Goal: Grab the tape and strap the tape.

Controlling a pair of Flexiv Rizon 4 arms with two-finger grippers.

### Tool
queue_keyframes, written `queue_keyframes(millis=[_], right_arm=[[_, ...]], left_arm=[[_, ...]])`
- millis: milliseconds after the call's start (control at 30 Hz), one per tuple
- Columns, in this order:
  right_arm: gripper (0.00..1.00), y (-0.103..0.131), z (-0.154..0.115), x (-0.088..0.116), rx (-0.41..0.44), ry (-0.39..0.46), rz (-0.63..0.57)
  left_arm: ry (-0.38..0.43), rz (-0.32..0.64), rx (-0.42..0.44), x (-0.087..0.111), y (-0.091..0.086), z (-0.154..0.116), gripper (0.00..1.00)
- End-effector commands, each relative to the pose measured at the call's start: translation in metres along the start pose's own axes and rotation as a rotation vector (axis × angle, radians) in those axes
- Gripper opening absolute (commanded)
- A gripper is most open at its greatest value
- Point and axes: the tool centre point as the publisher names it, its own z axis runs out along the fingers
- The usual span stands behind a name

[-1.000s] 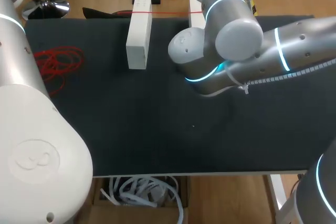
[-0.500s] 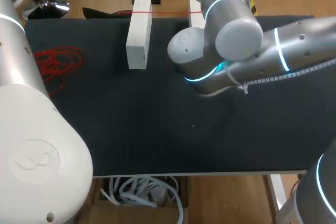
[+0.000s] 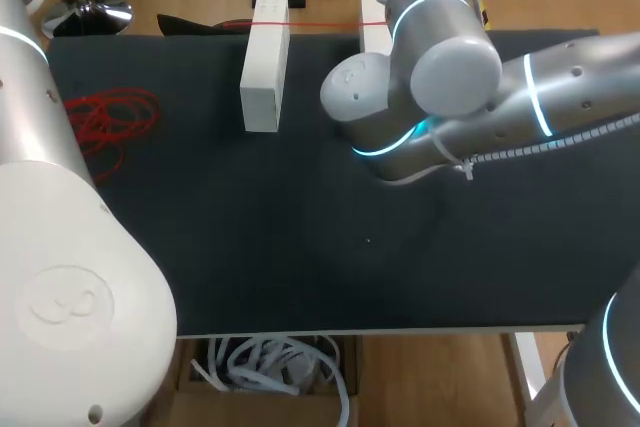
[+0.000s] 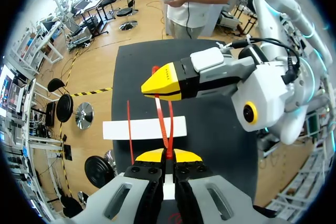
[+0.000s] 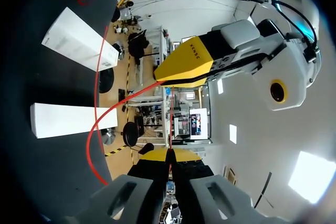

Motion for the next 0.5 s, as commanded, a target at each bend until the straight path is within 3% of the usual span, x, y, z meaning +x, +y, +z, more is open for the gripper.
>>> queue_keyframes(millis=[33, 500], right_arm=[[0.00, 0.0027, 0.0009, -0.0024, -0.002, 0.007, -0.003], [0.00, 0.0030, -0.0042, 0.0008, -0.013, 0.012, -0.018]], left_arm=[[0.003, -0.001, -0.007, -0.0007, -0.0012, -0.0019, 0.00], [0.003, -0.001, -0.007, -0.0007, -0.0012, -0.0019, 0.00]])
